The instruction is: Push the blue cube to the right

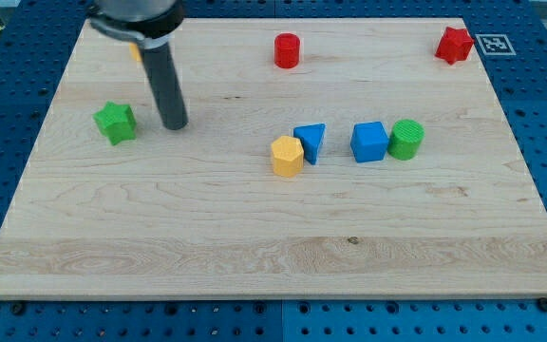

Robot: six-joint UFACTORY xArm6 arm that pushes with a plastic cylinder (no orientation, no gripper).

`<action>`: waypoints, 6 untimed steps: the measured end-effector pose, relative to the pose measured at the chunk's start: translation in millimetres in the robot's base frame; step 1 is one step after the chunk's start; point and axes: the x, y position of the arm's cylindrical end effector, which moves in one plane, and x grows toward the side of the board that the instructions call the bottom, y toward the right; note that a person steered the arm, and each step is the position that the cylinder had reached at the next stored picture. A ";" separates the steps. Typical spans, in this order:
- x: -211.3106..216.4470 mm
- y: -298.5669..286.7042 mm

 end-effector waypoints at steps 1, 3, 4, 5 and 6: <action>0.0 26.2; -0.9 125.5; 10.5 174.6; 36.1 214.9; 61.0 246.1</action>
